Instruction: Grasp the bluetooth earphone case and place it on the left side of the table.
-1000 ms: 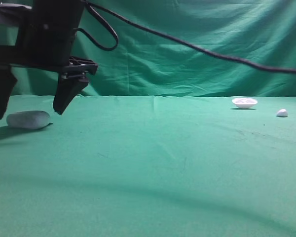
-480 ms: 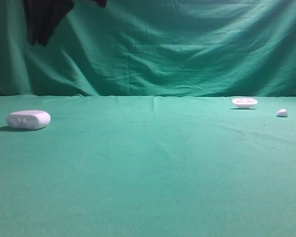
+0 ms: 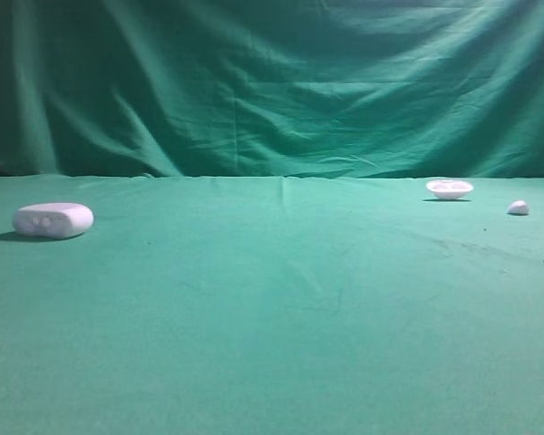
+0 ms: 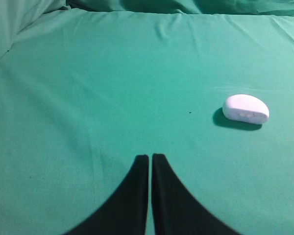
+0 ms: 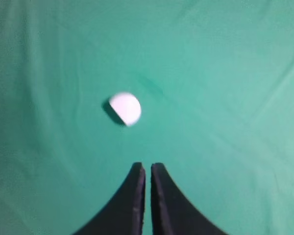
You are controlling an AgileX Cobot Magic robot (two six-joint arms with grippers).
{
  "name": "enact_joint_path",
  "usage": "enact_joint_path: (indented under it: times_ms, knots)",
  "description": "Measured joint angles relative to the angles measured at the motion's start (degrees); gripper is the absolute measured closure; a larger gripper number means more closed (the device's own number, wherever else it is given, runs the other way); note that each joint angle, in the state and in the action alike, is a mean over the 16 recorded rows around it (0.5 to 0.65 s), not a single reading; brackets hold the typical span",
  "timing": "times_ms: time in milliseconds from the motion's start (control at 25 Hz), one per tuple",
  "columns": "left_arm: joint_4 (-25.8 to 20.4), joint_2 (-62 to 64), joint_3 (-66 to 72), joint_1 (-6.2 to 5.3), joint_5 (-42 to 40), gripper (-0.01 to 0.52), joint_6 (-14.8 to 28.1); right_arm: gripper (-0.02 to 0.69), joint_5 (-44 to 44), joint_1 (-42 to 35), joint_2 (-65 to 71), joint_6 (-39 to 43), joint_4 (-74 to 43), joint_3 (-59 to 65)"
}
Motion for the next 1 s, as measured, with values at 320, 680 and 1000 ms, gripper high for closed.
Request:
enact_joint_path:
  times_ms: [320, 680, 1000]
  knots:
    - [0.00, 0.00, 0.00, 0.00, 0.00, 0.514, 0.00, 0.665, -5.76, 0.00, -16.46, 1.56, -2.30, 22.50]
    - [0.00, 0.00, 0.00, 0.00, 0.00, 0.514, 0.00, 0.665, -10.73, 0.00, -32.00, -0.13, -3.52, 39.52]
    - [0.00, 0.00, 0.00, 0.00, 0.00, 0.514, 0.00, 0.665, -11.21, -0.01, -40.06, -2.85, -3.46, 48.22]
